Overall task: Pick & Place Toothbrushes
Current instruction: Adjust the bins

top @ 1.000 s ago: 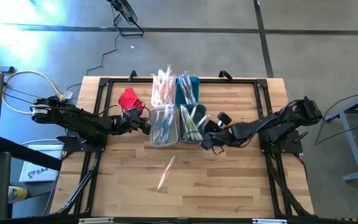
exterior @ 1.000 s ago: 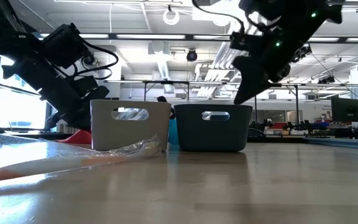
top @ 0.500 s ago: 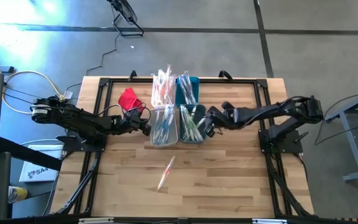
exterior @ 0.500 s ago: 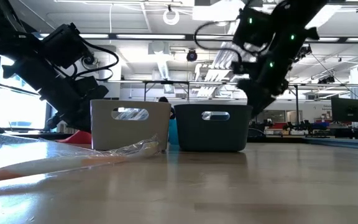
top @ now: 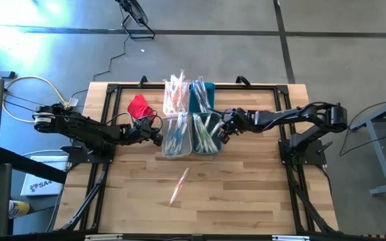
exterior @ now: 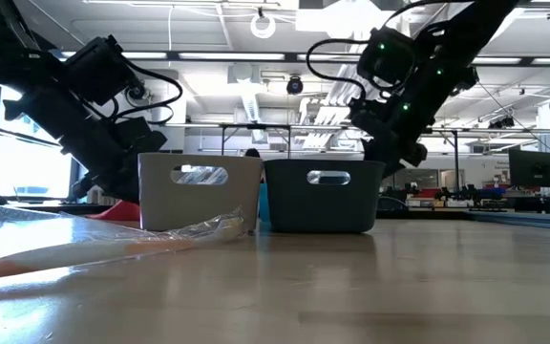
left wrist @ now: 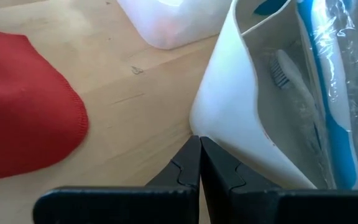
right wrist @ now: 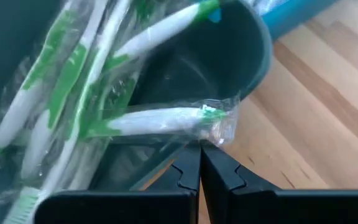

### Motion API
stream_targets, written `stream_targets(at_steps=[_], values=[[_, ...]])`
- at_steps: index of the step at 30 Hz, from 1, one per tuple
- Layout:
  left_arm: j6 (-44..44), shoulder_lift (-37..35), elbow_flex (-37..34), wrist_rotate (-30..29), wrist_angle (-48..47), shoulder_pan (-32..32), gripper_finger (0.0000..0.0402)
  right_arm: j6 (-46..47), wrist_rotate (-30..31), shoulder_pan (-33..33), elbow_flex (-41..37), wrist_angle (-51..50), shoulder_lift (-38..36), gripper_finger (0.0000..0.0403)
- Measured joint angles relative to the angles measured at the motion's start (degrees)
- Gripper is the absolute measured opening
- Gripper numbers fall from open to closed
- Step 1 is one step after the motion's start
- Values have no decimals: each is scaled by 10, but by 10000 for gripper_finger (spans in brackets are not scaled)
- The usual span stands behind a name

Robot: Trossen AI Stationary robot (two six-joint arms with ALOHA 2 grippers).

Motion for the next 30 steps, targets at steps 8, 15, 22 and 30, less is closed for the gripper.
stream_targets(at_steps=[8,15,22,30], values=[[0,0,0,-8,1,13,3,0,2,0,-1,20,0,2],[30,0,1,20,13,58,3,2,-6,9,-1,68,18,2],[49,0,1,50,13,77,3,5,61,24,-1,53,-3,2],[49,0,1,77,13,75,3,68,112,36,-1,-16,17,2]])
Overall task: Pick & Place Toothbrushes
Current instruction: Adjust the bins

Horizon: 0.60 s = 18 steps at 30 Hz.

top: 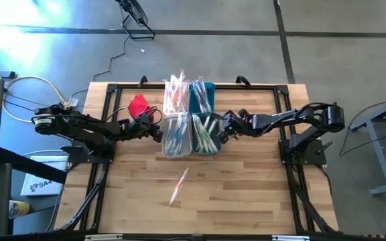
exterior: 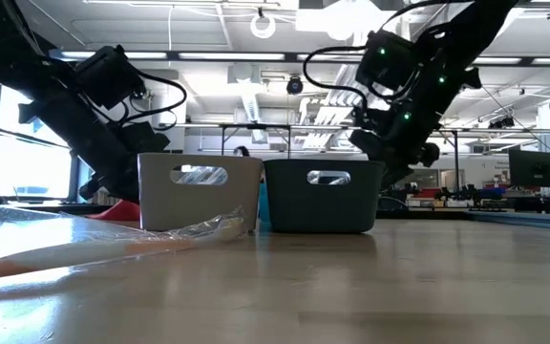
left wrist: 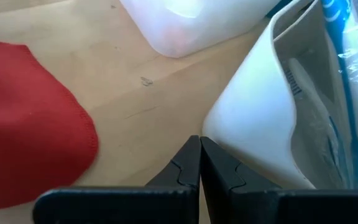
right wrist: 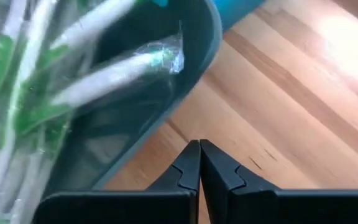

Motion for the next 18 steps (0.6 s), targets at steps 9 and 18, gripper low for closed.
stream_targets(at_steps=[9,18], values=[[-4,0,0,3,0,0,3,60,-14,17,0,-1,2,2],[-4,0,0,9,0,0,3,116,-19,41,0,-2,33,2]])
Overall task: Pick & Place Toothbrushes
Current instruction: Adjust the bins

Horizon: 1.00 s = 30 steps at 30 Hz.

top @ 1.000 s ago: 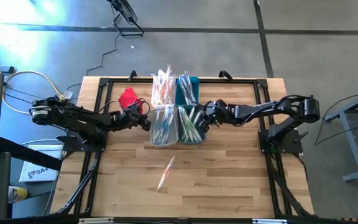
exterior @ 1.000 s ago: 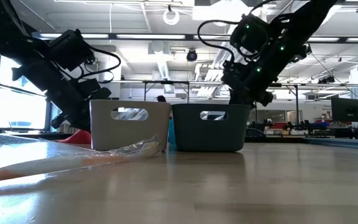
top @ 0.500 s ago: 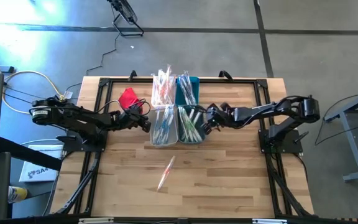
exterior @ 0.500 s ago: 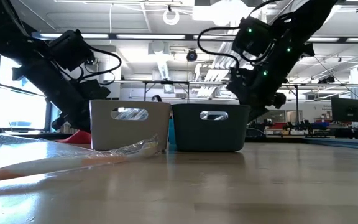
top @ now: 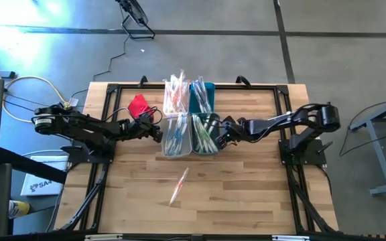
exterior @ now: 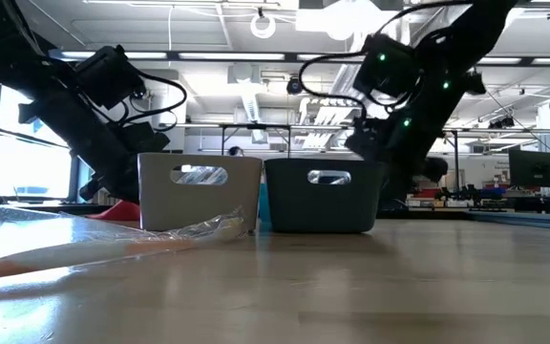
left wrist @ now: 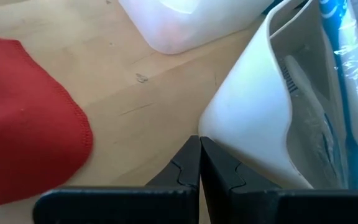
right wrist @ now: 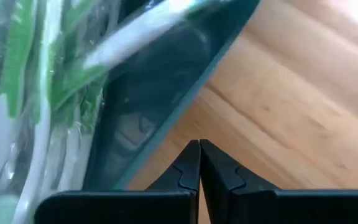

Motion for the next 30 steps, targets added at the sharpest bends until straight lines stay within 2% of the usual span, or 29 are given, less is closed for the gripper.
stream_targets(at_steps=[7,23,30], values=[[0,0,0,0,1,0,3,-3,-7,0,0,79,58,2],[23,0,0,-19,24,1,3,1,-32,1,0,152,59,3],[30,0,0,-17,16,1,3,14,-32,3,0,147,59,2]])
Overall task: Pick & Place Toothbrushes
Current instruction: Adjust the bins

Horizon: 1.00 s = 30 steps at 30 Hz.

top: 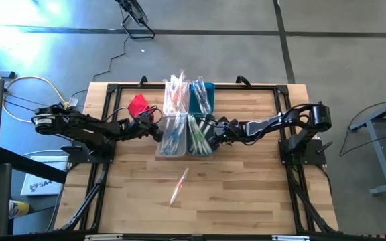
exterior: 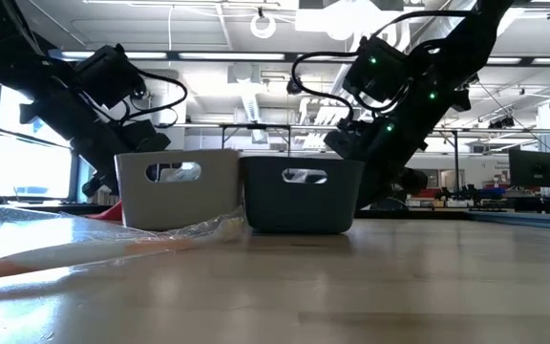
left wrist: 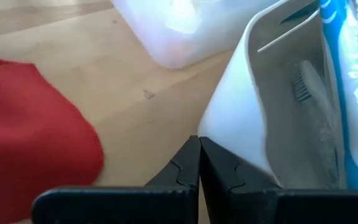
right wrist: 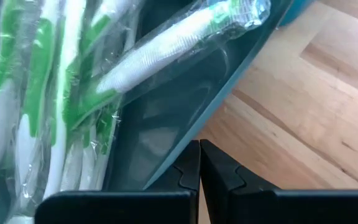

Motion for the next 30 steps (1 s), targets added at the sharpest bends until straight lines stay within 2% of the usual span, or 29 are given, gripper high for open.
stream_targets(at_steps=[11,14,19,25,30], values=[[2,0,0,-2,-15,0,3,4,15,11,0,-21,-3,2],[3,-1,0,-14,-13,0,3,-1,42,11,0,-37,-18,2],[15,-7,0,-27,-14,0,3,-14,48,12,0,-55,-53,2],[50,-49,0,-28,-25,0,3,-30,74,16,0,-99,-100,2],[66,-116,1,-30,-88,0,3,-33,77,24,0,-136,-132,2]])
